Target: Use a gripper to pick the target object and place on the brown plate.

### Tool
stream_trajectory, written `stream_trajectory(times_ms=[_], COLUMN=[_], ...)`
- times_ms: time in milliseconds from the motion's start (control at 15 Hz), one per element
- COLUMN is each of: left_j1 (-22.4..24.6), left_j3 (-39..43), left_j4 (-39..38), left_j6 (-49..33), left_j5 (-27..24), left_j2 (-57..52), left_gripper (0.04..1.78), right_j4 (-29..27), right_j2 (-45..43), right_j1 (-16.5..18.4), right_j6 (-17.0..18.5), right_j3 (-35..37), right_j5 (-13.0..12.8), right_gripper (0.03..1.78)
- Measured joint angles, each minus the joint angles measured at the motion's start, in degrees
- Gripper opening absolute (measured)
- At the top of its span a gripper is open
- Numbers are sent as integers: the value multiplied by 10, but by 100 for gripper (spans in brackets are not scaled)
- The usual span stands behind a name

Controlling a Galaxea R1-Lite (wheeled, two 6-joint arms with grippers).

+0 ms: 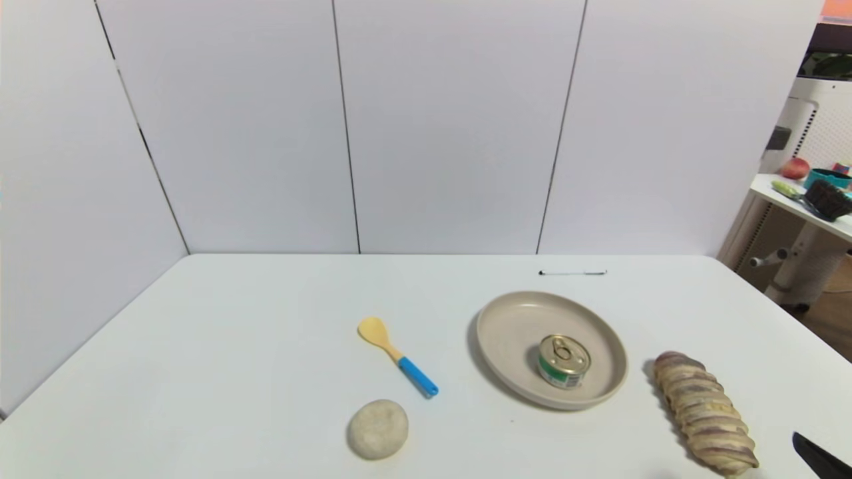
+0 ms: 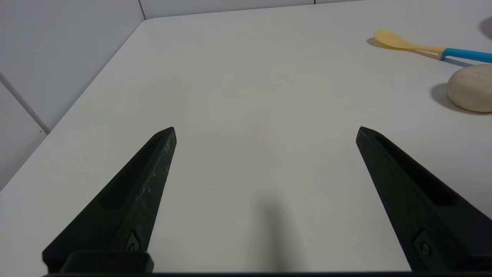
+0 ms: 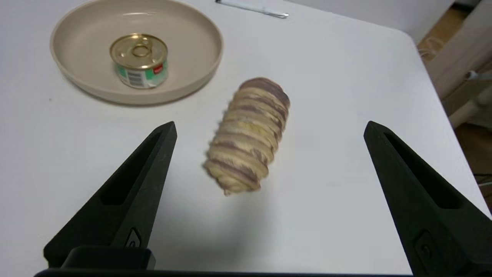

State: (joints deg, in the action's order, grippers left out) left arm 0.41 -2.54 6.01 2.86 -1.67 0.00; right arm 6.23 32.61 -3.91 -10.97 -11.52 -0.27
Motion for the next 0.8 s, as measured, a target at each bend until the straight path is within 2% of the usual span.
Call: stream_trajectory(times_ms=[200, 333, 400, 533, 800], left_j1=[0, 0, 0, 0, 0], left_j3=[0, 0, 0, 0, 0], left_j4=[0, 0, 0, 0, 0], left_j6=[-1, -1, -1, -1, -1], left_j5=[0, 0, 0, 0, 0], left_j2=[0, 0, 0, 0, 0], left_gripper=[169, 169, 169, 169, 169], right_j4=[-14, -45, -59, -61, -60], right_j2=[-149, -233, -264, -300, -324], right_j1=[28, 35, 38, 39, 40], right_j6=[-1, 18, 40, 95, 111], right_j3=[73, 98, 104, 112, 115], right_j5=[8, 15, 16, 9, 1], right_gripper=[169, 169, 169, 169, 169])
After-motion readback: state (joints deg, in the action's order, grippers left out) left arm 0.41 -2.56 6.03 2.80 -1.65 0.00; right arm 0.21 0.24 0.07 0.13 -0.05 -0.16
